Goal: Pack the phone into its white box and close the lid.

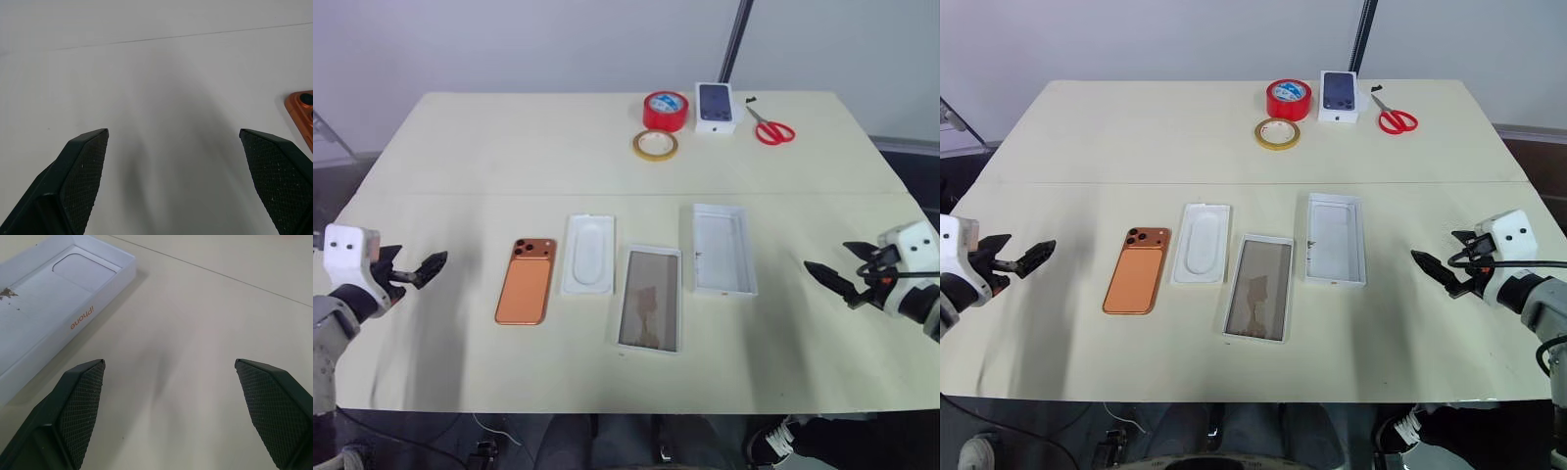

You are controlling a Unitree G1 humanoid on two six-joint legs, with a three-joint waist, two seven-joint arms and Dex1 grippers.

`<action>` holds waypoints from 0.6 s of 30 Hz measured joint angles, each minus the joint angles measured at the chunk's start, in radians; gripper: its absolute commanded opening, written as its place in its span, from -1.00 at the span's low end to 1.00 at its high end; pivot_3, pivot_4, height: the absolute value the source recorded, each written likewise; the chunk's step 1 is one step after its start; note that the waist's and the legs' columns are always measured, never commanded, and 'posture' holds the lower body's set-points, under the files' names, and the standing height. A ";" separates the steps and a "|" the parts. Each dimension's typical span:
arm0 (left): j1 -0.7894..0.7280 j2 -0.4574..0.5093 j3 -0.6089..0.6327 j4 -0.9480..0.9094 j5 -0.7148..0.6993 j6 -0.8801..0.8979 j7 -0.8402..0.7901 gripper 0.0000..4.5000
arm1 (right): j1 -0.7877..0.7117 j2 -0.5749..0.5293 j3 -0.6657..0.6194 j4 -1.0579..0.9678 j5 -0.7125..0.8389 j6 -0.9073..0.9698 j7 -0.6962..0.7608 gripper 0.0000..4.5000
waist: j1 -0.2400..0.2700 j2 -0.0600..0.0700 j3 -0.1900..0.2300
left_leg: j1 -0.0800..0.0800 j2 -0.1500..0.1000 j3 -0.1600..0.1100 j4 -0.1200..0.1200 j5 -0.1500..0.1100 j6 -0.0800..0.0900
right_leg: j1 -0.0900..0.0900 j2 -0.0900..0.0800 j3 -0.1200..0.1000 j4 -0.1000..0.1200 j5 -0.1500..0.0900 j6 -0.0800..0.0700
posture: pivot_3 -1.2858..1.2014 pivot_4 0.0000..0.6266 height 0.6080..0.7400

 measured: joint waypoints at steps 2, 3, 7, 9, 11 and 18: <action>-0.006 0.000 0.000 -0.003 -0.003 0.002 0.001 1.00 | 0.000 0.002 0.000 -0.007 0.004 0.000 -0.002 0.98 | 0.000 0.000 0.000 | 0.000 0.000 0.000 0.000 0.000 0.000 | 0.000 0.000 0.000 0.000 0.000 0.000 | 0.03 -0.52 1.00; -0.010 0.000 -0.001 -0.003 -0.005 0.004 0.003 1.00 | -0.001 0.005 0.000 -0.010 0.006 0.000 -0.004 0.98 | 0.000 0.000 0.000 | 0.000 0.000 0.000 0.000 0.000 0.000 | 0.000 0.000 0.000 0.000 0.000 0.000 | 0.03 -0.52 1.00; -0.040 -0.016 -0.006 -0.017 -0.014 0.023 0.019 1.00 | -0.022 0.014 0.017 -0.012 0.008 0.000 -0.023 0.98 | 0.000 0.000 0.000 | 0.000 0.000 0.000 0.000 0.000 0.000 | 0.000 0.000 0.000 0.000 0.000 0.000 | 0.03 -0.52 1.00; -0.058 -0.034 -0.033 -0.040 -0.025 0.040 0.028 1.00 | -0.039 0.022 0.023 -0.028 0.009 0.001 -0.038 0.98 | 0.001 0.000 0.000 | 0.000 0.000 0.000 0.000 0.000 0.000 | 0.000 0.000 0.000 0.000 0.000 0.000 | 0.03 -0.52 1.00; -0.081 -0.058 -0.074 -0.070 -0.036 0.059 0.037 1.00 | -0.058 0.027 0.045 -0.048 0.009 0.002 -0.049 0.98 | 0.002 0.000 0.000 | 0.000 0.000 0.000 0.000 0.000 0.000 | 0.001 0.000 0.000 0.000 0.000 0.000 | 0.03 -0.52 1.00; -0.233 -0.206 -0.251 -0.236 -0.152 0.235 0.117 1.00 | -0.192 0.079 0.212 -0.125 -0.008 0.024 -0.121 0.98 | 0.001 0.000 0.000 | 0.000 0.000 0.000 0.001 0.000 0.000 | 0.000 0.001 0.000 0.000 0.000 0.000 | 0.03 -0.52 1.00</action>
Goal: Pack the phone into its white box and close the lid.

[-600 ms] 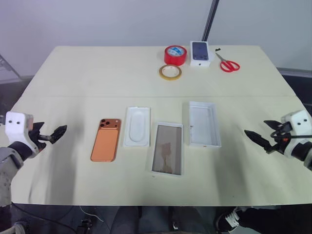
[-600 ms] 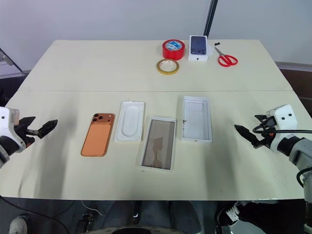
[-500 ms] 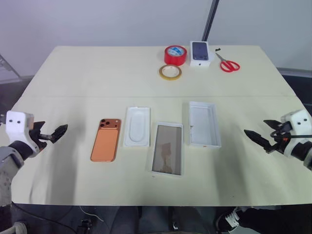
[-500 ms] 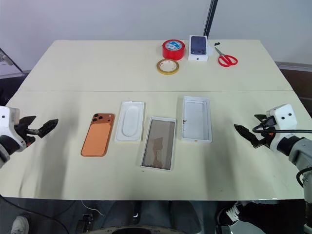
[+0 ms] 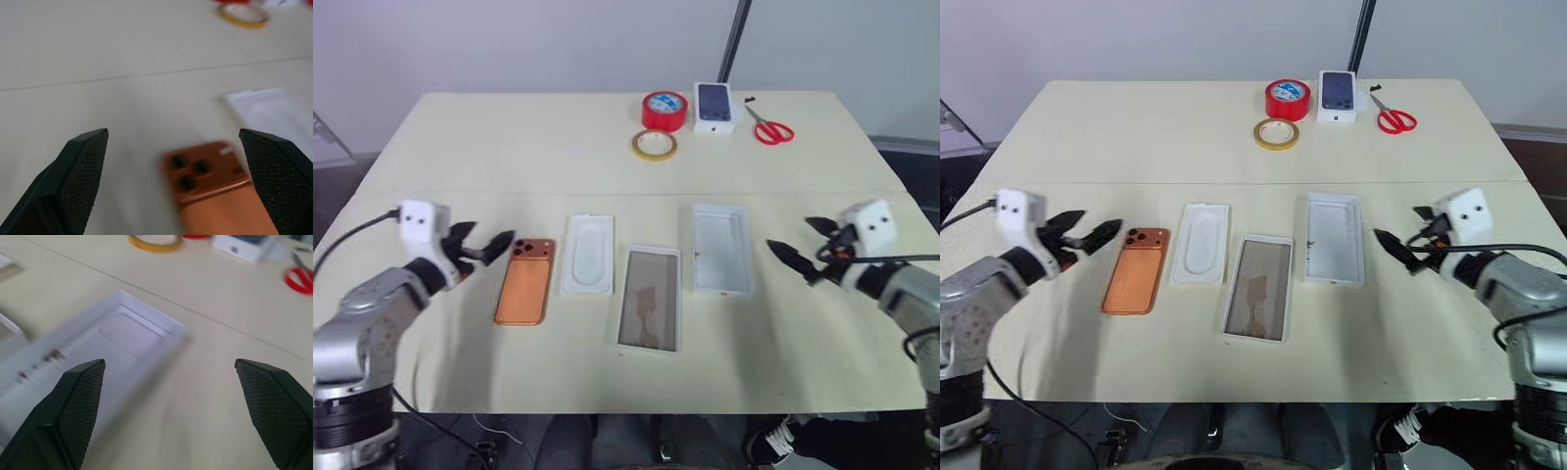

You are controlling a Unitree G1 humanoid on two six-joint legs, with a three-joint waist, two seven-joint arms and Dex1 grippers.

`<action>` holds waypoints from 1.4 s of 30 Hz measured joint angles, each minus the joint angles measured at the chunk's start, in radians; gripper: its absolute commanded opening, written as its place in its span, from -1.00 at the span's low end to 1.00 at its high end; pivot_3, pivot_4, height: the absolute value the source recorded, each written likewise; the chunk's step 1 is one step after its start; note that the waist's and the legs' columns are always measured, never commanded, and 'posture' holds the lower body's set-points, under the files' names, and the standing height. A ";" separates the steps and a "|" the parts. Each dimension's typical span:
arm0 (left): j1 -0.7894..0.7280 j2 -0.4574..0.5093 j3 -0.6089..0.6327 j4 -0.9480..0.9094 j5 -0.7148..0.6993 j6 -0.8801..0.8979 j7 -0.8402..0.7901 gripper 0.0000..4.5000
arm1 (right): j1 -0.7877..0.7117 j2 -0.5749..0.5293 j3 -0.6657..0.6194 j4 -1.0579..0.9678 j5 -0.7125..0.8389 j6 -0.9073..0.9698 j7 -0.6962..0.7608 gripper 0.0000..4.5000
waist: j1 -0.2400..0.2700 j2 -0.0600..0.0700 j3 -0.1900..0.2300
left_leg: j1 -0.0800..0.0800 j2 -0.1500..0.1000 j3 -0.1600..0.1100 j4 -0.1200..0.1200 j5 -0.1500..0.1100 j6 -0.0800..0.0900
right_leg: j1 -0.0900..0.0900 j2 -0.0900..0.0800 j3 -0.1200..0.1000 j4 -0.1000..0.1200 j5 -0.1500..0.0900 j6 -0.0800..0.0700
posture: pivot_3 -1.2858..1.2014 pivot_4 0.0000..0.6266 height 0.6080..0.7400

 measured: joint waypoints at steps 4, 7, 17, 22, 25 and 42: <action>-0.085 -0.126 -0.062 -0.055 -0.075 0.185 0.142 1.00 | -0.055 0.030 0.089 -0.071 -0.008 0.020 -0.025 0.98 | 0.000 0.000 0.000 | -0.001 0.000 -0.001 0.001 0.000 0.000 | 0.000 0.001 0.000 0.000 0.000 0.000 | 0.03 -0.52 1.00; -0.149 -0.165 -0.058 -0.059 -0.087 0.324 0.251 1.00 | -0.075 0.039 0.130 -0.101 -0.010 0.036 -0.030 0.98 | 0.000 0.000 0.000 | -0.001 0.000 -0.001 0.001 0.000 0.000 | -0.001 0.001 0.000 0.001 0.000 0.000 | 0.03 -0.52 1.00; -0.288 -0.328 0.021 -0.028 -0.061 0.668 0.437 1.00 | -0.078 0.049 0.181 -0.109 -0.022 0.037 -0.027 0.98 | 0.002 -0.001 0.000 | -0.001 -0.001 -0.001 0.002 0.000 0.000 | -0.001 0.001 -0.002 0.001 0.000 0.000 | 0.03 -0.52 1.00; -0.337 -0.383 0.033 0.047 -0.003 0.723 0.469 1.00 | -0.048 0.037 0.180 -0.150 -0.023 0.041 -0.018 0.98 | 0.003 -0.001 0.000 | -0.001 -0.001 -0.001 0.002 0.000 -0.001 | 0.000 0.001 -0.002 0.001 0.000 0.000 | 0.03 -0.52 1.00; -0.373 -0.411 0.057 0.091 0.018 0.725 0.483 0.89 | -0.022 0.019 0.182 -0.186 -0.024 0.049 -0.006 0.99 | 0.003 -0.001 0.000 | 0.000 -0.001 -0.001 0.002 0.000 -0.001 | 0.000 0.001 -0.002 0.001 0.000 0.000 | 0.03 -0.52 1.00; -0.428 -0.495 0.161 0.171 0.101 0.725 0.487 -0.97 | -0.052 -0.184 0.468 -0.460 0.049 0.278 0.172 1.00 | 0.004 -0.002 0.000 | -0.001 -0.001 -0.002 0.003 0.001 -0.001 | 0.001 0.000 -0.003 0.001 0.000 0.001 | 0.03 -0.52 1.00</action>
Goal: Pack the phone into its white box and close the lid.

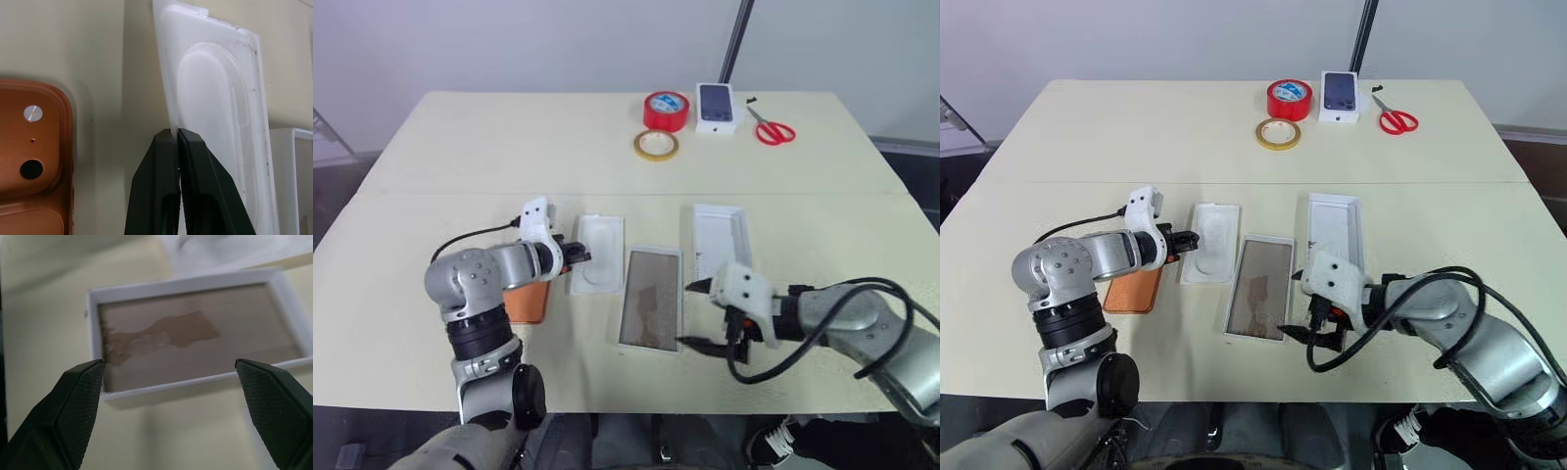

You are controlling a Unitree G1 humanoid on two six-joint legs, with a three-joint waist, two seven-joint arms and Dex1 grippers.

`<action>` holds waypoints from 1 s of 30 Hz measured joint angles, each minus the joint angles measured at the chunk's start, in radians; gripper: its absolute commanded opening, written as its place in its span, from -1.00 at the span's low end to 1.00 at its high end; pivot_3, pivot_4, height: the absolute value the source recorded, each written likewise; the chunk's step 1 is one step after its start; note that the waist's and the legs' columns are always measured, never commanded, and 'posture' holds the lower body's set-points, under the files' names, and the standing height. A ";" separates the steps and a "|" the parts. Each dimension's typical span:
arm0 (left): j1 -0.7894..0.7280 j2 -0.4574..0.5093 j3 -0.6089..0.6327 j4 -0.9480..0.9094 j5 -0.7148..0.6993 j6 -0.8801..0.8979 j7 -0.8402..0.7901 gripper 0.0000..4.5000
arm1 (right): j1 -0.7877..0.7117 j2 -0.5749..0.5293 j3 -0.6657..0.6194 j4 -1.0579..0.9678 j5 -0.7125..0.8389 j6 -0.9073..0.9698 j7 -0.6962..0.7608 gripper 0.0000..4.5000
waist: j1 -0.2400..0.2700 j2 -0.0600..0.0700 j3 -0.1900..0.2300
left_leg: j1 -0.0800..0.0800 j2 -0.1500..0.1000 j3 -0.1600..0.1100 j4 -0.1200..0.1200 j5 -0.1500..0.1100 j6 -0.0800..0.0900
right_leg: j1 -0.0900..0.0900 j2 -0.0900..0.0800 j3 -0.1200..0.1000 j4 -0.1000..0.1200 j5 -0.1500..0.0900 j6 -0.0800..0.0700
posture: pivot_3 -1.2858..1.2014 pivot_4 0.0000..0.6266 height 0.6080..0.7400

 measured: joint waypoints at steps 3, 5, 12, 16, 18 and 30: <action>-0.030 -0.020 0.059 0.007 0.010 -0.004 0.003 -0.97 | -0.020 0.001 0.101 -0.029 -0.033 0.008 0.004 1.00 | -0.001 -0.001 0.000 | -0.001 0.000 0.000 0.000 0.000 0.000 | 0.000 0.000 0.000 0.000 0.000 0.000 | 0.03 -0.52 1.00; -0.051 -0.032 0.100 0.004 0.019 -0.004 0.004 -0.97 | -0.031 0.019 0.168 -0.031 -0.060 0.019 -0.005 1.00 | -0.001 -0.001 0.000 | -0.001 0.000 0.000 0.000 0.000 -0.001 | -0.001 0.000 0.000 0.000 0.000 0.000 | 0.03 -0.52 1.00; -0.053 -0.027 0.113 -0.033 0.022 0.000 -0.007 -1.00 | -0.054 0.037 0.276 0.010 -0.148 -0.006 -0.011 0.42 | -0.001 -0.002 0.000 | -0.001 0.000 0.000 0.000 0.002 -0.004 | -0.001 0.000 0.000 0.000 0.000 0.000 | 0.03 -0.52 1.00; -0.052 -0.021 0.125 -0.044 0.022 0.000 -0.009 -1.00 | -0.072 0.053 0.300 0.054 -0.201 -0.047 -0.009 -0.50 | 0.000 -0.002 0.000 | -0.001 0.000 0.000 0.000 0.002 -0.004 | -0.001 -0.001 0.000 0.000 0.000 0.000 | 0.03 -0.52 1.00; -0.052 -0.016 0.130 -0.057 0.021 0.000 -0.011 -1.00 | -0.077 0.057 0.302 0.064 -0.209 -0.059 0.002 -0.95 | -0.001 -0.002 0.000 | -0.001 0.000 0.000 0.000 0.002 -0.004 | -0.001 -0.001 0.000 0.000 0.000 0.000 | 0.03 -0.52 1.00; -0.124 -0.001 0.246 -0.053 0.025 -0.030 -0.021 -1.00 | -0.281 0.124 0.329 0.319 -0.414 -0.352 0.072 -0.98 | -0.003 -0.003 0.001 | -0.001 0.000 0.000 0.000 0.003 -0.006 | -0.002 -0.001 -0.001 0.000 0.000 0.000 | 0.03 -0.52 1.00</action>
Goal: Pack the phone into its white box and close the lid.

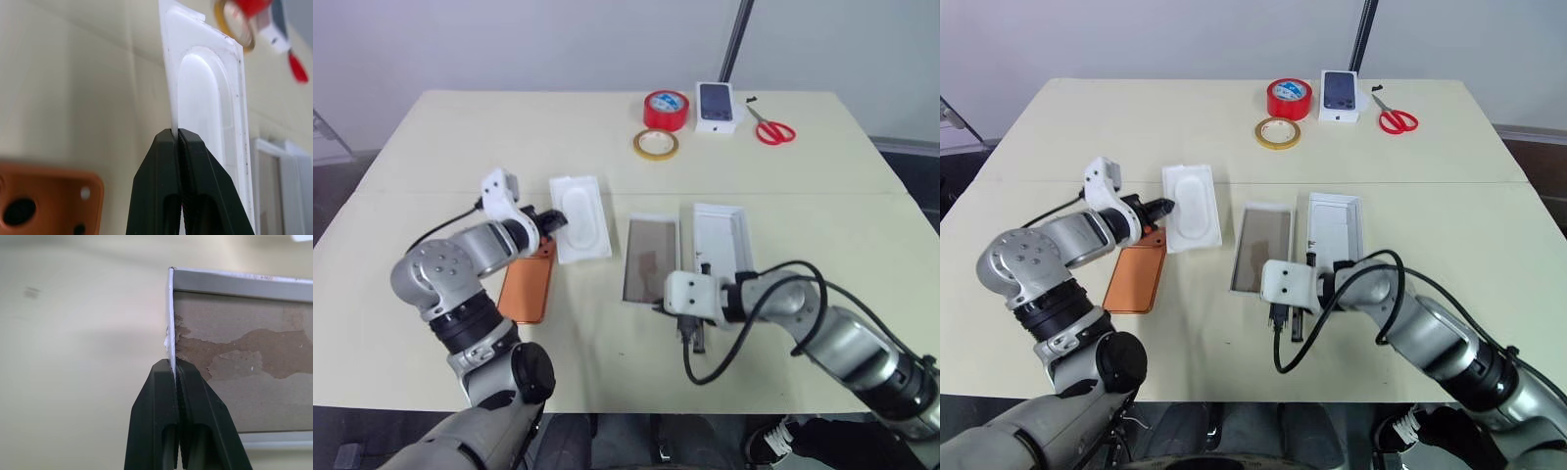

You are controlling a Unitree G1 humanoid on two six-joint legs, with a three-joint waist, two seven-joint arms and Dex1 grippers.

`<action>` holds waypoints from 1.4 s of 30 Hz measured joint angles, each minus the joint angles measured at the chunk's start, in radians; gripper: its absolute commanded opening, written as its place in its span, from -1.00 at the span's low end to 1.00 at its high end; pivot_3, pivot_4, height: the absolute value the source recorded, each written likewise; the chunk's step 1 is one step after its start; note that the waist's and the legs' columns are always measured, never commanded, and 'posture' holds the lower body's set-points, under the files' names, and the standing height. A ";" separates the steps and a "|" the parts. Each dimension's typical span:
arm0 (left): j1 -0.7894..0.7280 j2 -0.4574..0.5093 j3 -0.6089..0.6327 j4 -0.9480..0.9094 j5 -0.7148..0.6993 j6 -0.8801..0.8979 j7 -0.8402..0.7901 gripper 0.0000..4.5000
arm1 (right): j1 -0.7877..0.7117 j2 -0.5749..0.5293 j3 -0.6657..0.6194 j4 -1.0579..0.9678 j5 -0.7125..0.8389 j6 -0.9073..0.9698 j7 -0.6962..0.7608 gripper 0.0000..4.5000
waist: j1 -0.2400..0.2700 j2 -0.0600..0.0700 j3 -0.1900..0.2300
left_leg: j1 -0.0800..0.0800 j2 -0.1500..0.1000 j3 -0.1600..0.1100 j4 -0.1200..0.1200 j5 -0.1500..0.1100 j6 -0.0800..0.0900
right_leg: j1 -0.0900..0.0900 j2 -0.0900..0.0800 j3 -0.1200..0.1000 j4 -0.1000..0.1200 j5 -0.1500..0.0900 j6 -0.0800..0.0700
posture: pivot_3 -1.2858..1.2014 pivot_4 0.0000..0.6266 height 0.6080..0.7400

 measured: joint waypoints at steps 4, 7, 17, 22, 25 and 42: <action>0.001 -0.004 -0.005 0.009 0.004 0.003 -0.007 -1.00 | -0.042 0.079 0.009 0.116 -0.026 -0.028 0.022 -0.73 | 0.001 0.000 0.000 | -0.001 0.000 0.000 0.000 0.001 -0.002 | -0.001 0.000 0.000 0.000 0.000 0.000 | 0.03 -0.52 1.00; 0.002 -0.010 -0.029 0.008 0.004 0.009 -0.019 -1.00 | -0.059 0.088 0.000 0.153 -0.034 -0.044 0.050 -0.15 | 0.003 0.000 0.000 | -0.001 0.000 0.000 0.000 0.001 -0.002 | -0.001 -0.001 0.000 0.000 0.000 0.000 | 0.03 -0.52 1.00; 0.018 -0.091 -0.102 -0.005 0.005 0.030 -0.031 -1.00 | 0.004 0.063 -0.210 0.063 0.033 0.007 0.071 0.77 | 0.003 0.000 0.000 | -0.002 0.000 0.000 0.001 0.001 -0.002 | -0.001 -0.001 0.000 0.001 0.000 0.000 | 0.03 -0.52 1.00; 0.041 -0.166 -0.171 -0.005 0.018 0.030 -0.012 -1.00 | 0.023 0.058 -0.295 0.043 0.054 0.057 0.047 0.77 | 0.001 0.000 0.000 | -0.002 0.000 0.000 0.000 0.001 -0.001 | -0.002 -0.001 0.000 0.001 0.000 0.000 | 0.03 -0.52 1.00; 0.042 -0.185 -0.182 -0.002 0.033 0.030 -0.001 -1.00 | 0.033 0.048 -0.316 0.042 0.057 0.067 0.035 0.77 | -0.001 0.000 0.000 | -0.002 0.000 0.000 0.000 0.001 -0.001 | -0.002 0.000 0.000 0.001 0.000 0.000 | 0.03 -0.52 1.00; 0.044 -0.202 -0.196 0.047 0.052 -0.036 -0.005 0.84 | 0.072 0.046 -0.336 0.040 0.047 0.063 -0.015 0.80 | 0.002 0.000 0.000 | -0.002 0.000 0.001 0.000 0.001 -0.001 | -0.002 0.000 0.000 0.001 0.000 0.000 | 0.03 -0.52 1.00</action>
